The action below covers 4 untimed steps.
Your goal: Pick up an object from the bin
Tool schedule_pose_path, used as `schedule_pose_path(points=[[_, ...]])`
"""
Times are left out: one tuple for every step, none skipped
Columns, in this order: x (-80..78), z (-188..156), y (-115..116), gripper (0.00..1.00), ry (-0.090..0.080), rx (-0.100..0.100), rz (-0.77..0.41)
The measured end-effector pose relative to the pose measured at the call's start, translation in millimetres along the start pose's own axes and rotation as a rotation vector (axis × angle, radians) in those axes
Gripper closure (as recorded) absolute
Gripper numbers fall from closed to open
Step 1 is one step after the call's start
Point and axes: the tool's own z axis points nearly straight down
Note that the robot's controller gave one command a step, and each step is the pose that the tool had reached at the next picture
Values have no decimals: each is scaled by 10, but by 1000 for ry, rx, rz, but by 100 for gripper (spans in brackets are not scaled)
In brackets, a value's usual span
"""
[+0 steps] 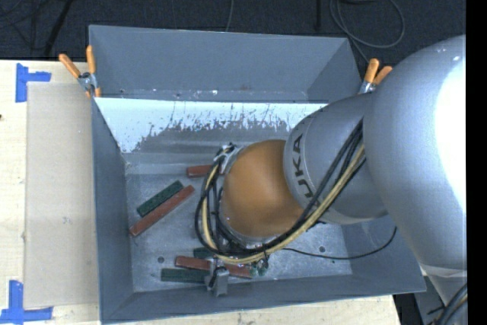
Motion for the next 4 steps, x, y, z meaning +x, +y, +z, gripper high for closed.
schedule_pose_path(points=[[2, 15, -118, 0, 8, 1, 41], [15, 6, -124, 100, 16, 2, 44], [-351, 11, 439, 100, 24, 8, 30], [-486, -1741, 10, 100, 12, 4, 35]])
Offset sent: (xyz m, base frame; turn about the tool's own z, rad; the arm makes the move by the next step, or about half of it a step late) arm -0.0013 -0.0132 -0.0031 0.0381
